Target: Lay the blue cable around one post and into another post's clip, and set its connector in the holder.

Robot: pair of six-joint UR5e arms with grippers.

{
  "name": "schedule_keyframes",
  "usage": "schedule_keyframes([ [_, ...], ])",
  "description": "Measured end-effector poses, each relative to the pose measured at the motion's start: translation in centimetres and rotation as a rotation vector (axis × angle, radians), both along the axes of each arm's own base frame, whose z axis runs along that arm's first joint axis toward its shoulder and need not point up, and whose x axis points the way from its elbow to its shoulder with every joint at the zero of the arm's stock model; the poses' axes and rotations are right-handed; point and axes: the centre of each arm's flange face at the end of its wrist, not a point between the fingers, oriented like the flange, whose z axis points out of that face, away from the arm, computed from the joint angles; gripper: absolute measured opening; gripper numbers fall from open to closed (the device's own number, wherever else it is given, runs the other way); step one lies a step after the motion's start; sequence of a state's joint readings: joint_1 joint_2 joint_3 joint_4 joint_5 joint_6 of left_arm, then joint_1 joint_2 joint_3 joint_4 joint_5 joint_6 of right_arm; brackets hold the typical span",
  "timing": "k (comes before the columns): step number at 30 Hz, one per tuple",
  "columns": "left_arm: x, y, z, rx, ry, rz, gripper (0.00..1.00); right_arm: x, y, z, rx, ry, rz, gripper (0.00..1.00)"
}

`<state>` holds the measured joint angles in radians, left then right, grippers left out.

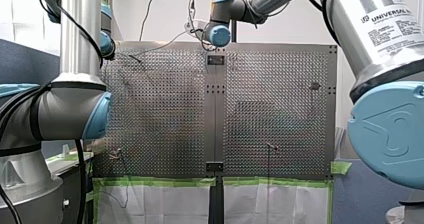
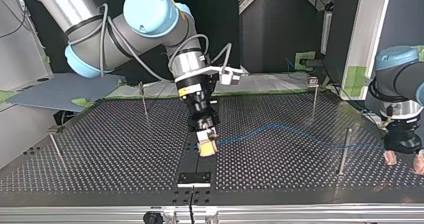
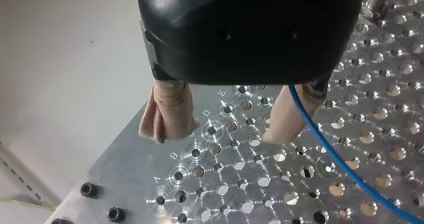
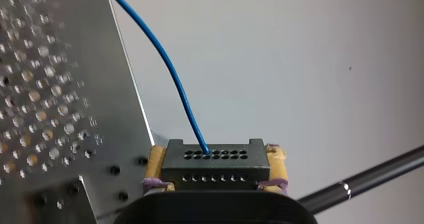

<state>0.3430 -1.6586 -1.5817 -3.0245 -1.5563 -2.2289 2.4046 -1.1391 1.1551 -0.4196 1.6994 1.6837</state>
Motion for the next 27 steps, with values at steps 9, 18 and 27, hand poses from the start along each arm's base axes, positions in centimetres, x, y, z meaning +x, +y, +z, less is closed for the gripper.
schedule_keyframes([
  [9,-0.2,-0.9,-2.7,-0.004,0.043,0.002,1.0,-3.1,-2.9,-3.4,0.106,0.067,-0.121,0.0],
  [18,-0.5,-2.6,-5.2,0.008,0.082,-0.022,1.0,-6.4,-5.1,-7.3,0.183,0.084,-0.243,0.0],
  [27,-0.5,-4.5,-5.4,0.012,0.087,-0.06,1.0,-9.7,-7.5,-10.4,0.233,0.006,-0.347,0.0],
])
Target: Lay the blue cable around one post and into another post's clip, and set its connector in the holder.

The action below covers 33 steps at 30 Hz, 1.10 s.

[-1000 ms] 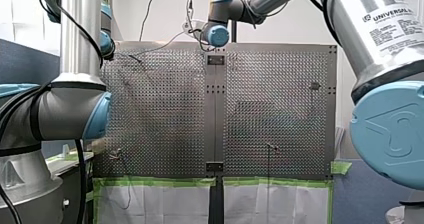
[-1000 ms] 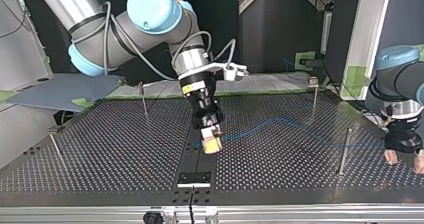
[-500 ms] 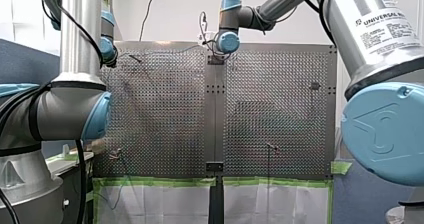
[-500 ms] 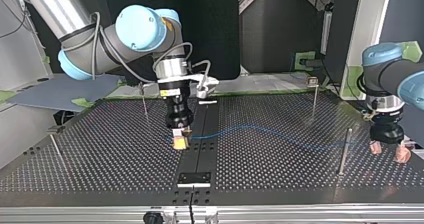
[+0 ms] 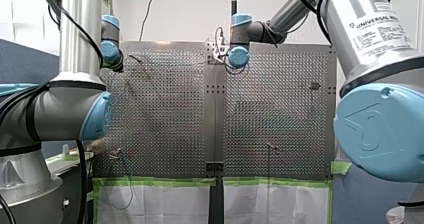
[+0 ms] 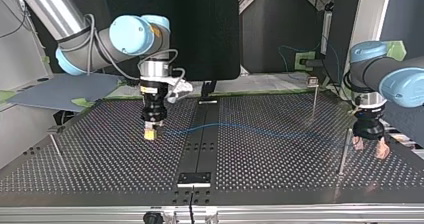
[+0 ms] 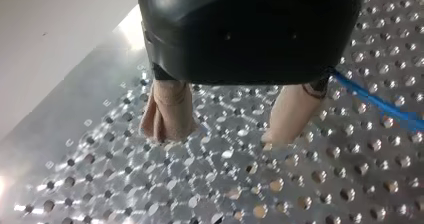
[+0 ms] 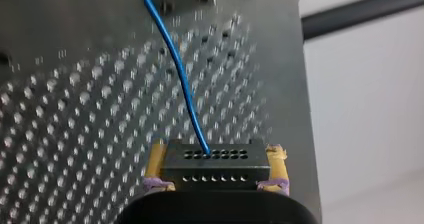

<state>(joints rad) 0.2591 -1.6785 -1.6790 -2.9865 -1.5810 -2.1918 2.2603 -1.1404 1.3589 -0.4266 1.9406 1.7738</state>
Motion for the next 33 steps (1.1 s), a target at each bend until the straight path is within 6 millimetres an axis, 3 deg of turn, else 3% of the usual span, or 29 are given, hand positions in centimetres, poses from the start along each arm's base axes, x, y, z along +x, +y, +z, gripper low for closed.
schedule_keyframes([
  [9,0.0,-1.0,0.0,-0.003,-0.002,-0.015,1.0,-4.5,-3.1,-3.0,0.025,-0.073,-0.126,0.0],
  [20,0.0,-1.8,0.0,-0.004,-0.004,-0.018,1.0,-8.8,-5.9,-6.4,0.024,-0.084,-0.143,0.0],
  [28,-0.1,-2.0,0.0,-0.006,-0.004,-0.016,1.0,-12.8,-7.8,-9.8,0.023,-0.039,-0.187,0.0],
  [33,0.0,-2.0,0.0,-0.007,-0.005,-0.016,1.0,-15.2,-8.9,-13.3,0.054,-0.046,-0.218,0.0],
])
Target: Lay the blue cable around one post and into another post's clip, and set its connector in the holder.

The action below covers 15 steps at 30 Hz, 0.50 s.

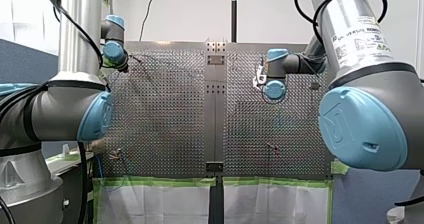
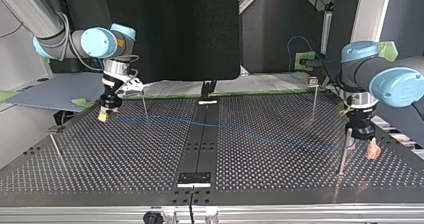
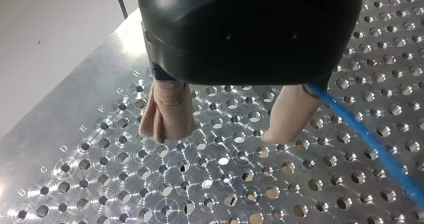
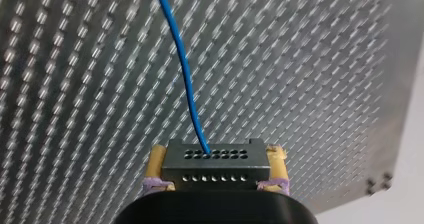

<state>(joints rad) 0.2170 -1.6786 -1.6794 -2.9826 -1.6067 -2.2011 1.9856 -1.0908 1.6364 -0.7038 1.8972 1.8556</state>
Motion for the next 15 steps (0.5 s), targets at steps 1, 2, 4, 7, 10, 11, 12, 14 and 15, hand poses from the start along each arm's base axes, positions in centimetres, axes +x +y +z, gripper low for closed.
schedule_keyframes([
  [1,0.0,0.0,0.0,0.0,0.0,0.0,1.0,-0.4,-0.2,-0.7,0.006,-0.004,-0.006,0.0],
  [2,0.0,0.0,0.0,0.0,0.0,0.0,1.0,-0.9,-0.3,-1.4,0.013,-0.006,-0.012,0.0],
  [4,0.0,0.0,0.0,0.0,0.0,-0.001,1.0,-1.9,-0.7,-3.1,0.03,-0.006,-0.026,0.0],
  [7,0.0,0.0,0.0,0.0,-0.001,-0.001,1.0,-3.5,-1.1,-5.5,0.054,0.009,-0.049,0.0],
  [10,0.0,0.0,0.0,0.001,-0.001,-0.001,1.0,-5.0,-1.3,-7.8,0.075,0.034,-0.067,0.0],
  [11,0.0,0.0,0.0,0.001,-0.001,-0.001,1.0,-5.4,-1.4,-8.5,0.082,0.043,-0.072,0.0],
  [12,0.0,0.0,0.0,0.001,-0.001,-0.001,1.0,-6.1,-1.4,-9.4,0.091,0.053,-0.081,0.0],
  [14,0.0,-0.1,0.0,0.001,-0.001,-0.001,1.0,-7.0,-1.4,-10.9,0.106,0.066,-0.094,0.0],
  [15,0.0,0.0,0.0,0.001,-0.002,-0.001,1.0,-7.6,-1.4,-11.7,0.115,0.071,-0.101,0.0],
])
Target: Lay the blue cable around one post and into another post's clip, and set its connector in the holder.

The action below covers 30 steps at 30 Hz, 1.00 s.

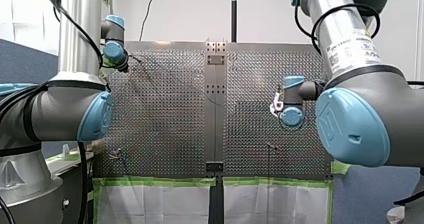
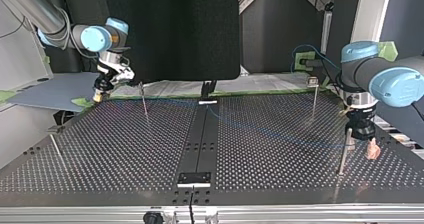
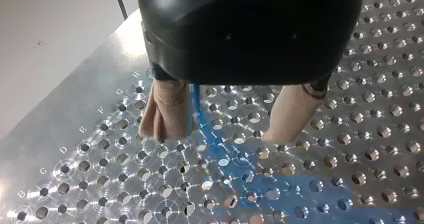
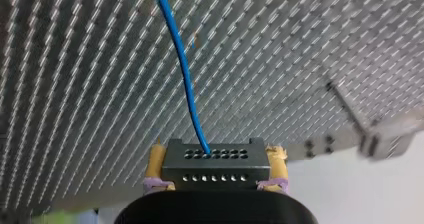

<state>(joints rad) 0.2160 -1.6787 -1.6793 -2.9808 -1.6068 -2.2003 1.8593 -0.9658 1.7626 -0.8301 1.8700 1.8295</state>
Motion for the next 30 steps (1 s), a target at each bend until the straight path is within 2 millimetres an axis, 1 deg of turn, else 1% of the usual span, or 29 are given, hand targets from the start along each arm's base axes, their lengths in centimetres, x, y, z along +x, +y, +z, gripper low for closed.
schedule_keyframes([
  [5,0.0,0.0,0.0,0.0,0.0,0.0,1.0,-2.7,0.3,-3.8,0.042,0.015,-0.03,0.0],
  [9,0.0,0.0,0.0,0.0,0.0,0.0,1.0,-5.6,1.0,-7.6,0.087,0.027,-0.07,0.0],
  [11,0.0,0.0,0.0,0.0,0.0,0.001,1.0,-6.6,1.4,-8.9,0.104,0.031,-0.086,0.0],
  [14,0.0,0.0,0.0,0.0,0.0,0.001,1.0,-8.3,2.0,-10.9,0.13,0.036,-0.112,0.0],
  [21,0.0,-0.2,0.0,-0.001,0.0,-0.004,1.0,-12.2,4.4,-15.8,0.199,0.045,-0.172,0.0],
  [25,0.0,-0.4,0.0,-0.001,0.0,-0.007,1.0,-13.8,5.8,-18.0,0.235,0.059,-0.179,0.0],
  [27,0.0,-0.4,0.0,-0.001,0.0,-0.007,1.0,-14.0,6.7,-19.1,0.254,0.073,-0.169,0.0],
  [30,0.0,-0.4,0.0,-0.001,0.0,-0.007,1.0,-13.9,8.1,-20.6,0.279,0.098,-0.141,0.0],
])
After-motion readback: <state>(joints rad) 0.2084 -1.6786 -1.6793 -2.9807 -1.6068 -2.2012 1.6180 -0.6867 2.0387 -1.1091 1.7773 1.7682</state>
